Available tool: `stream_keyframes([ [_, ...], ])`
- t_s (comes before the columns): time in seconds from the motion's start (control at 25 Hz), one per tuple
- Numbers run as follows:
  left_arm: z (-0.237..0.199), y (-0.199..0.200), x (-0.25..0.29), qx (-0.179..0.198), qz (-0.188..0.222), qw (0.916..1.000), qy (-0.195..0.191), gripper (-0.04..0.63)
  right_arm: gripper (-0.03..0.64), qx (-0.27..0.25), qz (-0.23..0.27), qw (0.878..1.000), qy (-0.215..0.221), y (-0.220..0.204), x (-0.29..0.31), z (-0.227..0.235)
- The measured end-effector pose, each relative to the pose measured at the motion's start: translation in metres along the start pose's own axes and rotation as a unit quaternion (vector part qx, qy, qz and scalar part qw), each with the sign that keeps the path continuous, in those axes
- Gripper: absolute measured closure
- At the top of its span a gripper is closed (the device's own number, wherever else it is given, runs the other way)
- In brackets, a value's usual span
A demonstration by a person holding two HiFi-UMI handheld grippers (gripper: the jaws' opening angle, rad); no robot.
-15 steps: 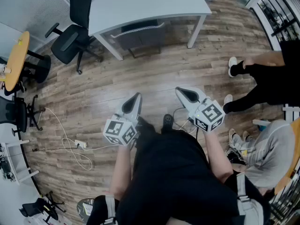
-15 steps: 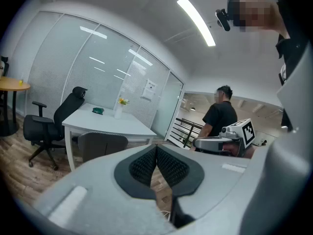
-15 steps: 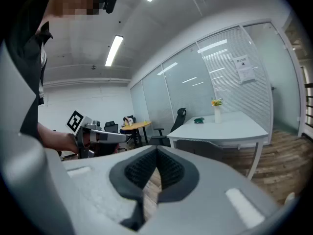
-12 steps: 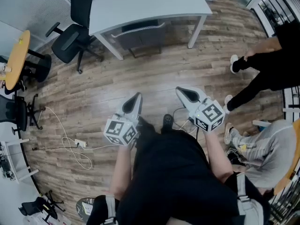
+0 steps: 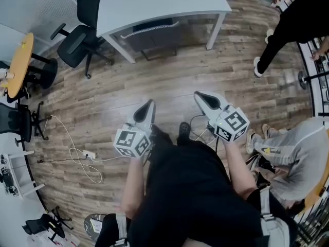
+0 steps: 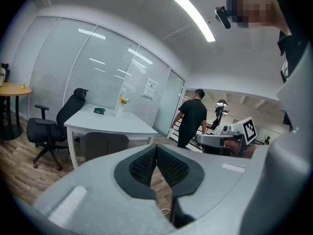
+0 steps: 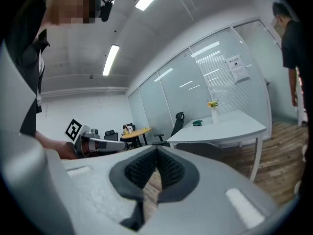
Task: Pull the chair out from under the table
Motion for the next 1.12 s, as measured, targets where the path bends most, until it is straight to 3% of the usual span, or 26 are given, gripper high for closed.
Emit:
stream_keyframes([
  [0.08,0.004,-0.004,-0.001,0.002,-0.005,1.0000,-0.001,0.586,0.615,0.022,0.008,1.000,0.000,-0.002,-0.005,0.001],
  [0.56,0.002,-0.020,-0.005,-0.008,-0.011,0.9999,-0.006,0.586,0.615,0.013,-0.029,0.999,-0.018,-0.018,-0.004,0.007],
  [1.12,-0.065,0.008,0.050,-0.019,-0.013,0.9992,-0.034,0.585,0.615,-0.001,-0.052,0.996,-0.066,-0.006,0.067,0.047],
])
Point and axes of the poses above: the fingertips, and each gripper's own axes: x forward along the fingers, z to its right, y out of its top, the point moved 3 cm from there along -x, backward along the fingers, and after that the axes turned 5 degrees about z, right-handed, at the moved point
